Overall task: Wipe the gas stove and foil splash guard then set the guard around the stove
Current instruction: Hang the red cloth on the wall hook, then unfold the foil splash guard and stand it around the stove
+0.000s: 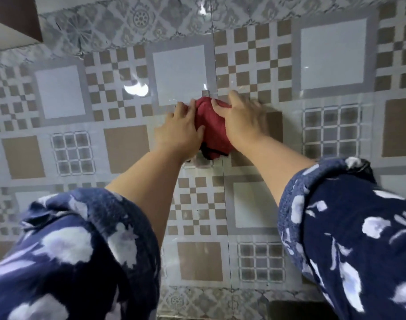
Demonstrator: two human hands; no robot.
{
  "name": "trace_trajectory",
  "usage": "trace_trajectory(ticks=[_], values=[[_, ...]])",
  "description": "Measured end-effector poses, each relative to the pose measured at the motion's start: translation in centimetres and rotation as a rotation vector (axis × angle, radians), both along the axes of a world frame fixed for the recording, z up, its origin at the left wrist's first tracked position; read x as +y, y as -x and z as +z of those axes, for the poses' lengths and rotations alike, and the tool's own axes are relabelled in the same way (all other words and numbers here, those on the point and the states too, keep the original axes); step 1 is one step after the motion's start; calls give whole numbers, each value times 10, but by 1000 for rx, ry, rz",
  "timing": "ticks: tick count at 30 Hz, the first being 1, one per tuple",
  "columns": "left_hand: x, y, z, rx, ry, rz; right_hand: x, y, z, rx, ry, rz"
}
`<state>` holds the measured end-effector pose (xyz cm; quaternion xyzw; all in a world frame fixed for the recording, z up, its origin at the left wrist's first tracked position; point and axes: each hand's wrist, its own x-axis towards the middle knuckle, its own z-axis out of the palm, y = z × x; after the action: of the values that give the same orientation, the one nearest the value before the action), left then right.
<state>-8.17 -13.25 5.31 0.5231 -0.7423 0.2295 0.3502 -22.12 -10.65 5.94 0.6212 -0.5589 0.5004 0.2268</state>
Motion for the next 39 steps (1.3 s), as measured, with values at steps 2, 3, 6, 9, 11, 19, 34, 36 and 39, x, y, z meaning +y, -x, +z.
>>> trace_trajectory(ticks=[2,3,6,9,11,19,34,36,39], values=[[6,3,-9,75,-43,-75,11,-2,-8,-40,-60,13],[9,5,-15,128,-76,-118,14,-4,-13,-38,-91,26],[18,9,-29,251,-162,-208,21,-8,-30,84,-176,-27],[29,3,-37,253,-222,-210,28,-9,-44,193,-252,-150],[41,-6,-39,190,-238,-140,39,-11,-54,220,-279,-206],[116,-70,-96,47,-614,69,107,-73,-135,280,-614,-92],[358,-330,-301,239,-1114,521,243,-318,-303,662,-1186,657],[394,-355,-325,298,-1137,565,262,-341,-319,693,-1185,731],[437,-378,-356,395,-1132,612,281,-366,-347,737,-1189,803]])
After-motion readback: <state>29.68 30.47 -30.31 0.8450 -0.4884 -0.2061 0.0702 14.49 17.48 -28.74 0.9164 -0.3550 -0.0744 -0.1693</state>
